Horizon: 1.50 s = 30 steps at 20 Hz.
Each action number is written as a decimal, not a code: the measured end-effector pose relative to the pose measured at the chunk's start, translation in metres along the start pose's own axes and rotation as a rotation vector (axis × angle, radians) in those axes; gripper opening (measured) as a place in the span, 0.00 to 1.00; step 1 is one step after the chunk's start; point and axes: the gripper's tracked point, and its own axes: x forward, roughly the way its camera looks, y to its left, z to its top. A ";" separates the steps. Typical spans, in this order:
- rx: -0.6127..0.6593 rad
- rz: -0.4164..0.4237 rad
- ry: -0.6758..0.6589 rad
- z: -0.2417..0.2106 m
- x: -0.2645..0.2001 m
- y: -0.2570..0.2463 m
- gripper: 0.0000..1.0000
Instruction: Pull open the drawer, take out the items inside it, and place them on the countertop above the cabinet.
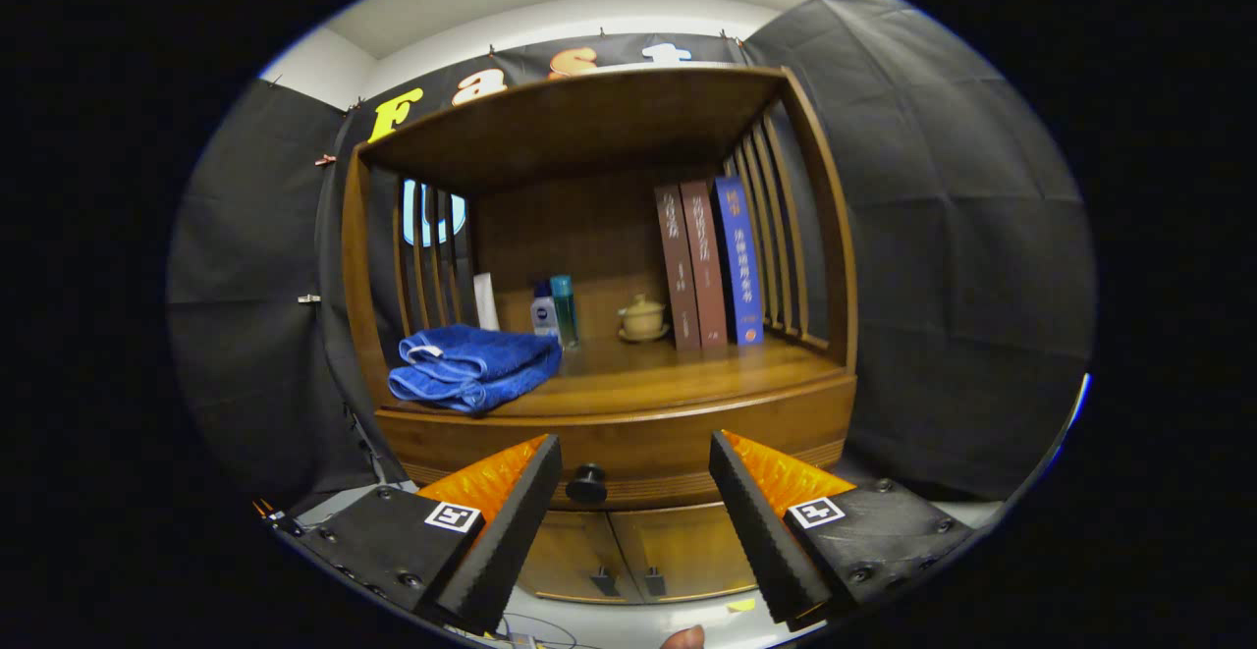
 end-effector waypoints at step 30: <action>-0.092 0.004 0.121 -0.115 0.042 0.047 0.28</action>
